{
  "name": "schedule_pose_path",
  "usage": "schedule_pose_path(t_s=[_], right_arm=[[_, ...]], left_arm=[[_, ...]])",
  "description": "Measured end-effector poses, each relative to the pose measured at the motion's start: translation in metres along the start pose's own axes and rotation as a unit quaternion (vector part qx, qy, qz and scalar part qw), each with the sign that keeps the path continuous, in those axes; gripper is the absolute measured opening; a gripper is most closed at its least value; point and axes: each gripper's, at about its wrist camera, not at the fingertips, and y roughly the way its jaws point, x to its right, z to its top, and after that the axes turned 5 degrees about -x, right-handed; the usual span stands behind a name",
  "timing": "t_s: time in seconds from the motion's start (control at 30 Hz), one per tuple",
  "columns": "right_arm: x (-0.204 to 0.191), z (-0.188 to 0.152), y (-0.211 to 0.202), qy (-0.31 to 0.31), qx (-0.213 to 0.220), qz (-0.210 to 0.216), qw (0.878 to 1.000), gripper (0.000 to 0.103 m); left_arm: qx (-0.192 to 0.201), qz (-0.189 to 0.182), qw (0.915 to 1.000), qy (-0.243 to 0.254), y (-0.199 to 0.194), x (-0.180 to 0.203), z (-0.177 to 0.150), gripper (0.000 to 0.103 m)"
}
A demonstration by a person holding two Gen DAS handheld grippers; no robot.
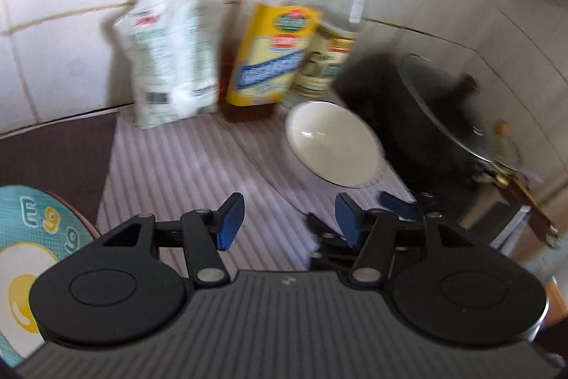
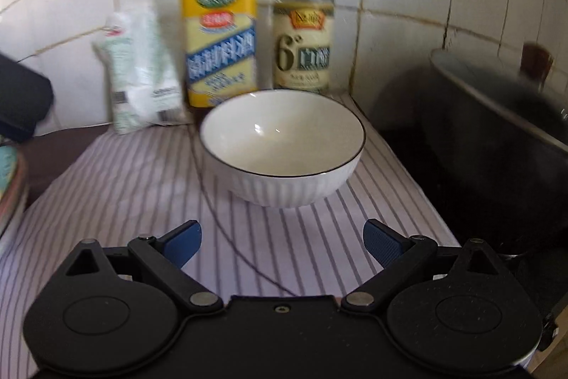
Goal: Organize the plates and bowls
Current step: 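Grasp the rim of the white bowl beside the bottles with the left gripper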
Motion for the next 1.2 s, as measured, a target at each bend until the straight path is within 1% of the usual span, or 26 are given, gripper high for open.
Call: schedule_pose_path(t_s=[0.03,0.13,0.2,0.27,0.37,0.47,0.57,0.6,0.63,0.67,0.7,0.73,0.77,0.8,0.83,0.9,0.97,1.1,1.2], right_arm=[[-0.001,0.002,0.004,-0.006,-0.002,-0.002,1.000,0.100],[-0.004,0.012,0.011,-0.027,-0.010,-0.003,1.000,0.101],[-0.002,0.018,0.017,-0.024,-0.016,0.001,1.000,0.101],[0.000,0.021,0.023,-0.027,-0.017,0.003,0.999,0.101],[0.000,0.024,0.028,-0.034,-0.017,0.005,0.999,0.101],[0.000,0.027,0.030,-0.035,-0.024,0.020,0.999,0.101],[-0.002,0.027,0.033,-0.042,-0.022,0.013,0.999,0.101],[-0.001,0.027,0.035,-0.039,-0.022,0.013,0.999,0.101],[0.000,0.027,0.036,-0.034,-0.020,0.013,0.999,0.101],[0.001,0.027,0.038,-0.029,-0.017,0.013,0.999,0.101],[0.002,0.027,0.039,-0.022,-0.014,0.010,1.000,0.101],[0.002,0.026,0.040,-0.015,-0.011,0.008,1.000,0.101],[0.002,0.026,0.040,-0.012,-0.007,0.011,1.000,0.100],[0.002,0.025,0.039,-0.013,0.000,0.014,1.000,0.100],[0.001,0.024,0.038,-0.014,0.007,0.013,1.000,0.099],[0.000,0.023,0.037,-0.013,0.011,0.019,1.000,0.097],[-0.003,0.020,0.034,-0.013,0.013,0.014,1.000,0.097],[-0.013,0.013,0.024,-0.024,0.017,0.018,0.999,0.097],[-0.020,0.006,0.012,-0.010,0.021,0.029,0.999,0.097]], left_arm=[[-0.002,-0.001,1.0000,-0.003,0.004,-0.004,0.000,0.056],[0.006,-0.007,0.9999,-0.011,0.013,-0.011,0.003,0.056],[0.013,-0.008,0.9998,-0.013,0.019,-0.011,0.008,0.056],[0.012,-0.019,0.9996,-0.017,0.029,-0.008,0.016,0.056],[0.003,-0.052,0.9972,-0.054,0.047,-0.009,0.024,0.056],[-0.005,-0.058,0.9954,-0.076,0.065,-0.006,0.027,0.056],[-0.013,-0.047,0.9960,-0.074,0.082,0.001,0.030,0.054],[-0.021,-0.038,0.9964,-0.073,0.089,0.005,0.033,0.054],[-0.033,-0.037,0.9965,-0.068,0.095,0.008,0.036,0.054],[-0.042,-0.038,0.9963,-0.064,0.100,0.011,0.038,0.051],[-0.048,-0.030,0.9964,-0.064,0.104,0.013,0.039,0.048],[-0.055,-0.021,0.9963,-0.063,0.107,0.015,0.040,0.039],[-0.059,-0.027,0.9957,-0.066,0.109,0.015,0.040,0.029],[-0.064,-0.033,0.9948,-0.072,0.110,0.015,0.039,0.028],[-0.066,-0.028,0.9948,-0.072,0.110,0.016,0.040,0.026],[-0.065,-0.022,0.9962,-0.054,0.108,0.018,0.038,0.024],[-0.068,-0.014,0.9967,-0.041,0.104,0.020,0.037,0.022],[-0.084,0.002,0.9959,-0.033,0.093,0.021,0.032,0.020],[-0.088,0.022,0.9957,-0.013,0.080,0.025,0.026,0.020]])
